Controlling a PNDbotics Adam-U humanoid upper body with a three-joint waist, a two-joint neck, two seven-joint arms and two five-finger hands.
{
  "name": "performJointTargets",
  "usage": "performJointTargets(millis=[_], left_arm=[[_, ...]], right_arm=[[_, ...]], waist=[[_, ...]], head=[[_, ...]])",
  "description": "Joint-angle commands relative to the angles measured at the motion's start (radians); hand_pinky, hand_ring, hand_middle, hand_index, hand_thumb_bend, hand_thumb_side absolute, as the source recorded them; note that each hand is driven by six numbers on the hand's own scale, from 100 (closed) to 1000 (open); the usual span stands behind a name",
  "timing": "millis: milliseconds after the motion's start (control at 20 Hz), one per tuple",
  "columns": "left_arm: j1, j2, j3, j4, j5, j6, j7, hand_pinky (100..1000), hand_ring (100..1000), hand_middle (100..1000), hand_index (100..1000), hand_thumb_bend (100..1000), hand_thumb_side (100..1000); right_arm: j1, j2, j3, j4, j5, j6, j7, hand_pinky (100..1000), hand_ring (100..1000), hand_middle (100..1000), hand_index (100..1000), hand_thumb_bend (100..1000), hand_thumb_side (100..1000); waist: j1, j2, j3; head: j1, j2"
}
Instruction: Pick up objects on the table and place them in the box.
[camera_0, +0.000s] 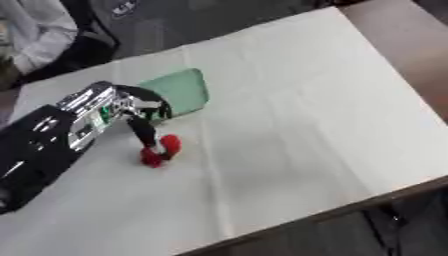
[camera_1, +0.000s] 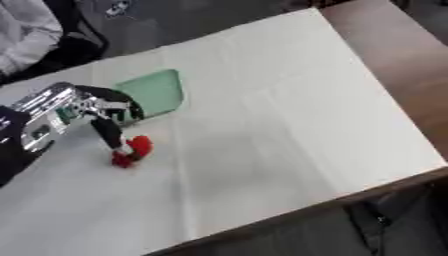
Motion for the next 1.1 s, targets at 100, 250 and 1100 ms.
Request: performJointTargets(millis=[100,250,1100], left_arm=[[-0.021,0.013,0.013,0.021,-0.012,-0.003,-0.003,716,717,825,901,737,433],[-0.016,0.004,0.023,0.058,-0.04,-0.019,0.007,718,717,825,901,740,417],[-0.037,-0.03,0.001,0.021,-0.055,0.012,0.059,511,576,711,824,744,417]], right_arm=[[-0.022,-0.002,-0.002,-0.015,-0.006,0.001,0.005,183,1000,284,659,100,558],[-0.024,0.0,-0.003,-0.015,-0.007,0.002,0.005,182,1000,284,659,100,558],[-0.027,0.0,-0.004,-0.015,-0.008,0.003,0.003,181,1000,286,657,100,556]], waist=[[-0.005,-0.009,-0.002],[-0.005,-0.008,-0.004],[-0.002,-0.013,-0.009]], head=[[-0.001,-0.001],[-0.002,-0.001],[-0.015,-0.001]])
